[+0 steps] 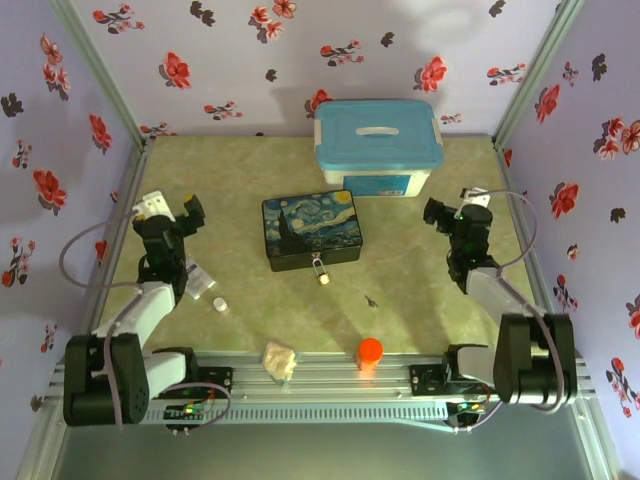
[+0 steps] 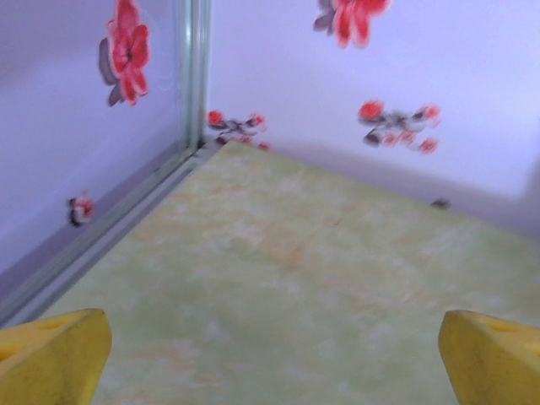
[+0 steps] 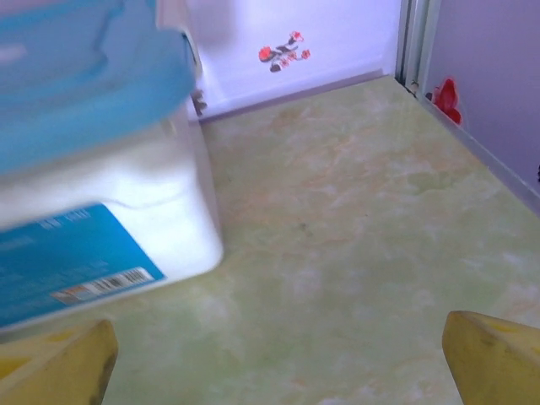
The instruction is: Unlock the padlock with the key
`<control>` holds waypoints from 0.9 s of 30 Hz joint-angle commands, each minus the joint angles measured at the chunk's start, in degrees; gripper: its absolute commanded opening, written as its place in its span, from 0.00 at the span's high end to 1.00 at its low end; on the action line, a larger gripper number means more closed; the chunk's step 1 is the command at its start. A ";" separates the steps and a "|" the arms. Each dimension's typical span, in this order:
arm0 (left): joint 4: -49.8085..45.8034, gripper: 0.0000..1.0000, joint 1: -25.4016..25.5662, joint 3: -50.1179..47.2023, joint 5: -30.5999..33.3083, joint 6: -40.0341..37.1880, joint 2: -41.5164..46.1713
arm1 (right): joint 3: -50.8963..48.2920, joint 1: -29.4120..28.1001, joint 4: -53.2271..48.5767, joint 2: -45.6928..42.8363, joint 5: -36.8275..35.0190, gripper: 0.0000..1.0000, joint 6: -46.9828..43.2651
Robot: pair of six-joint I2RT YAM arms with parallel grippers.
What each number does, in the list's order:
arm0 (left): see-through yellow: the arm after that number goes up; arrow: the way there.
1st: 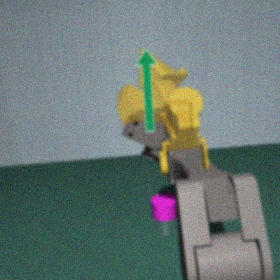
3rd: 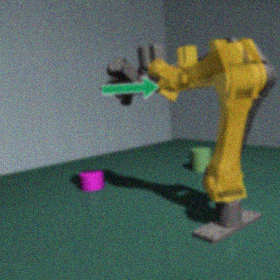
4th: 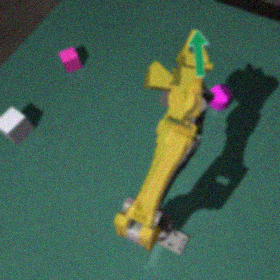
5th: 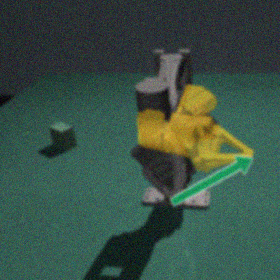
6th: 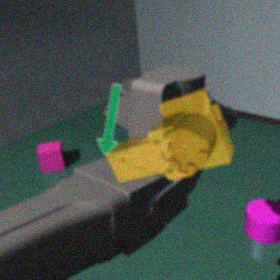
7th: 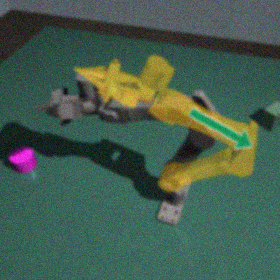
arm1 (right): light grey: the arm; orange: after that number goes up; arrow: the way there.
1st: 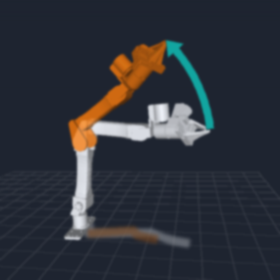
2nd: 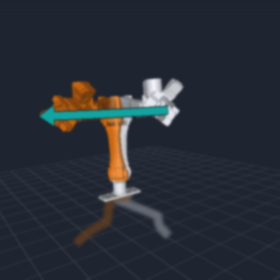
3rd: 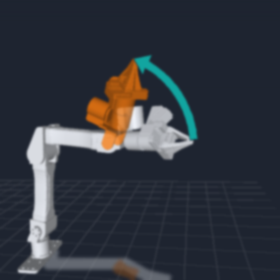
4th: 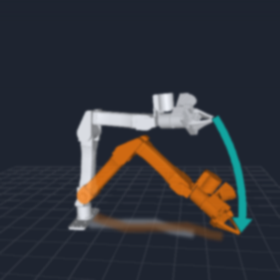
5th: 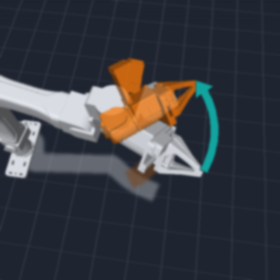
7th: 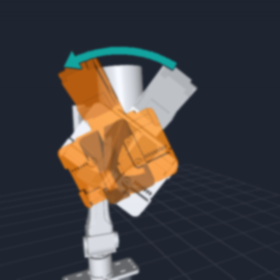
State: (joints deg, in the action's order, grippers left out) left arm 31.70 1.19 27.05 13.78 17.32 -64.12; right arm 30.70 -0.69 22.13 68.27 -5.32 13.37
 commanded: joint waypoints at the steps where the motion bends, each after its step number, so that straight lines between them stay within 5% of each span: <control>1: -4.74 0.00 -0.25 2.30 -11.24 13.50 1.71 | 2.66 0.16 -13.21 -4.29 10.52 0.01 9.59; 7: -14.74 0.00 2.99 4.07 -21.48 19.48 3.24 | 0.36 -4.30 -20.12 -7.71 21.45 0.04 16.09; 13: -37.43 0.00 19.99 11.27 -11.03 16.03 6.54 | -1.31 -18.48 -34.94 -11.63 12.60 0.11 11.85; 18: -35.39 0.00 25.12 7.26 -14.15 27.89 8.23 | -4.77 -24.33 -36.94 -13.81 17.98 0.26 11.52; 27: -39.28 0.01 34.18 6.29 -9.28 33.41 8.22 | -5.69 -31.87 -37.44 -9.17 19.15 0.48 12.61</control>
State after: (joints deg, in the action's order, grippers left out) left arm -5.52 33.47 33.47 2.13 47.33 -55.55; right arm 25.02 -31.00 -14.24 56.62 13.74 26.22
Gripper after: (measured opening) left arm 0.996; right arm 0.548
